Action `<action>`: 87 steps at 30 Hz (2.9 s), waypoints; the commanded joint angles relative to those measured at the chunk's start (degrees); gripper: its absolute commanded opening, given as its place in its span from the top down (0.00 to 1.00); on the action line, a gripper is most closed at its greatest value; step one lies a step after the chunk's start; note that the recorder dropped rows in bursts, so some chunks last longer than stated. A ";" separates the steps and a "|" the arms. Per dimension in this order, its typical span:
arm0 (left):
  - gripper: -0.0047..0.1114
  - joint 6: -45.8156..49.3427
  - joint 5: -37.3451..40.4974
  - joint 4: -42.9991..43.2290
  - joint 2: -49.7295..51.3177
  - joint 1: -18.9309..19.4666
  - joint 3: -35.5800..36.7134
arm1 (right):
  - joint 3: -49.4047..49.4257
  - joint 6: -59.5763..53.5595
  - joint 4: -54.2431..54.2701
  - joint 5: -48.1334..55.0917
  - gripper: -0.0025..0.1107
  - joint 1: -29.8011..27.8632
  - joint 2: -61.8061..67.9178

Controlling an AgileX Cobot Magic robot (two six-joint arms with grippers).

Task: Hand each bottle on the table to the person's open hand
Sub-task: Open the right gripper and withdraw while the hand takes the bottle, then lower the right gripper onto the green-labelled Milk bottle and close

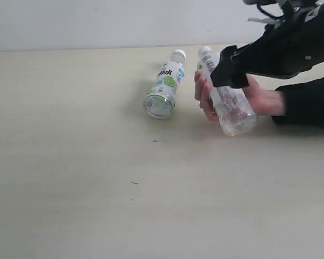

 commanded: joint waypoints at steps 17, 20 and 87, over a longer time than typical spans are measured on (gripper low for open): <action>0.96 -0.40 -0.05 -0.12 -0.05 0.09 0.04 | 26.66 -5.09 -4.68 5.51 0.98 -0.21 -68.53; 0.96 -0.40 -0.05 -0.12 -0.05 0.09 0.04 | 30.50 -4.21 -8.00 0.12 0.98 -0.21 -74.00; 0.96 -0.40 0.59 -0.12 -0.05 0.09 0.04 | -24.68 11.24 -2.36 2.44 0.55 -0.21 16.43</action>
